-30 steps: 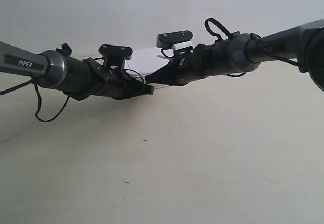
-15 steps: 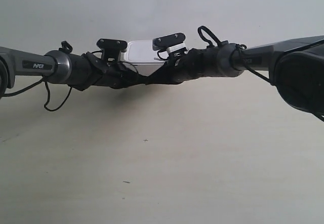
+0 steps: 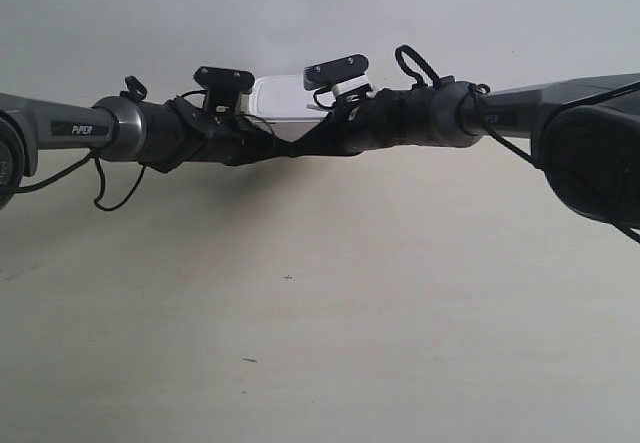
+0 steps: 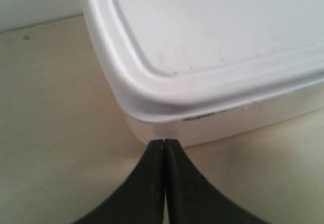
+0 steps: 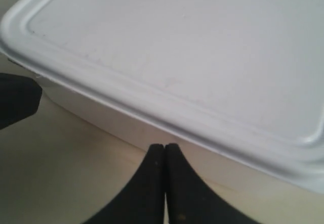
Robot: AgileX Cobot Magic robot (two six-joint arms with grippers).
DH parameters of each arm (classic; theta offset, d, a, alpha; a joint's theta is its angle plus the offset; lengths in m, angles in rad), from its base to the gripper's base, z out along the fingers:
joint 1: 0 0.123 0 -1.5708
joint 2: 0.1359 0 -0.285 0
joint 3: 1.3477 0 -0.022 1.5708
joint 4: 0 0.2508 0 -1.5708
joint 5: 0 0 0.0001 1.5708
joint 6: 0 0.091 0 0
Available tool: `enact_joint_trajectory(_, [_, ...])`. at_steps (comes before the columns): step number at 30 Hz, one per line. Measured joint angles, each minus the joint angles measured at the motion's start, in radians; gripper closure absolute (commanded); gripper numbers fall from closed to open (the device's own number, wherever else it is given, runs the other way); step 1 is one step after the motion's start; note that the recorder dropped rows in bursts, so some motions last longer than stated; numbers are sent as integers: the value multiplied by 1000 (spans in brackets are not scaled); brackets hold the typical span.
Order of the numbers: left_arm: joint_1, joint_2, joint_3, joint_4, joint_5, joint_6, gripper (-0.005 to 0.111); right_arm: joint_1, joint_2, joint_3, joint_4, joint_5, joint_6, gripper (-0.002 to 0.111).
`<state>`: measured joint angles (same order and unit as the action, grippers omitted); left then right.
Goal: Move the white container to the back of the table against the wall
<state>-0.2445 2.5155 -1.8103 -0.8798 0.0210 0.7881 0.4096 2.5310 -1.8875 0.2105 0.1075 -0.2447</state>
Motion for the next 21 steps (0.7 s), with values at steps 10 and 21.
enact_joint_trajectory(10, [2, 2, -2, 8, 61, 2, 107, 0, 0, -2, 8, 64, -6, 108])
enact_joint_trajectory(21, [18, -102, 13, 192, 354, -121, 107, -28, -70, -2, -32, 346, -16, 108])
